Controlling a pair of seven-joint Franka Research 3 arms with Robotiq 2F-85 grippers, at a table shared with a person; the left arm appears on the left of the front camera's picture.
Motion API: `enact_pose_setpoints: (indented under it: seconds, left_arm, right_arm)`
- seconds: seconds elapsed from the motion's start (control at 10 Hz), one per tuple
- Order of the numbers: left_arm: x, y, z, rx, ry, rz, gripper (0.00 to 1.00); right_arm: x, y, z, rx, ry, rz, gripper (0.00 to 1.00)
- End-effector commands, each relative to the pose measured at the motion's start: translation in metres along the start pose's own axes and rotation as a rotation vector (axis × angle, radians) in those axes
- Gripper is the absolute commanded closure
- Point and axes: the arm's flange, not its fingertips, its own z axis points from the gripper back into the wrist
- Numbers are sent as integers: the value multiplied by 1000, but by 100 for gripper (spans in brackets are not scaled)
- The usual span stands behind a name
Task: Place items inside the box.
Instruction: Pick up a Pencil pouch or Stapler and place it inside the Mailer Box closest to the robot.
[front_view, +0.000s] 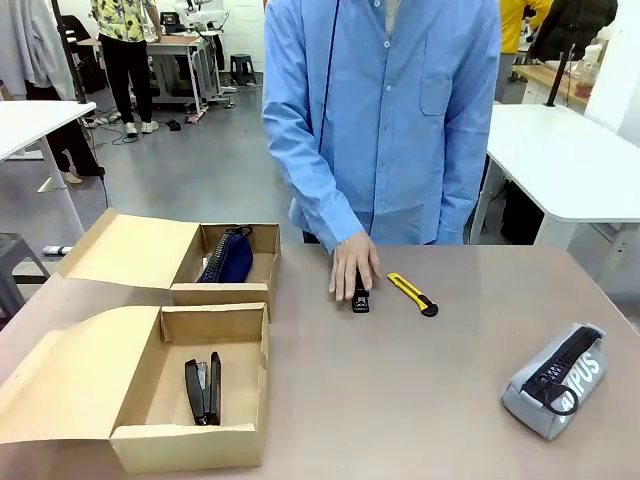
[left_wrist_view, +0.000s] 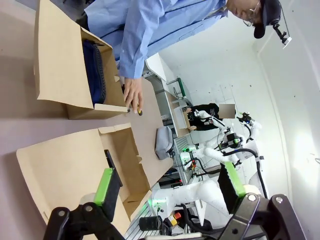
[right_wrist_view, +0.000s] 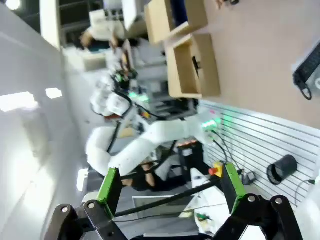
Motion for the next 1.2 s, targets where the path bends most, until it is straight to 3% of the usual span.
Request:
enact_pose_setpoints:
  seconds: [0.0,0.2,0.4,0.5,1.1]
  left_arm:
    - [0,-1,-1,-14,-6,-19,0]
    - [0,-1,-1,-14,-6,-19,0]
    - [0,-1,-1,-14,-6,-19,0]
    - [0,-1,-1,-14,-6,-19,0]
    - [0,-1,-1,-14,-6,-19,0]
  right_arm:
    - [6,-69,-7,94,51,41,0]
    - [11,-131,-28,82,169,52,0]
    - [35,-132,-77,-35,244,10,0]
    - [12,-130,-26,98,145,16,0]
    - [12,-130,-26,98,145,16,0]
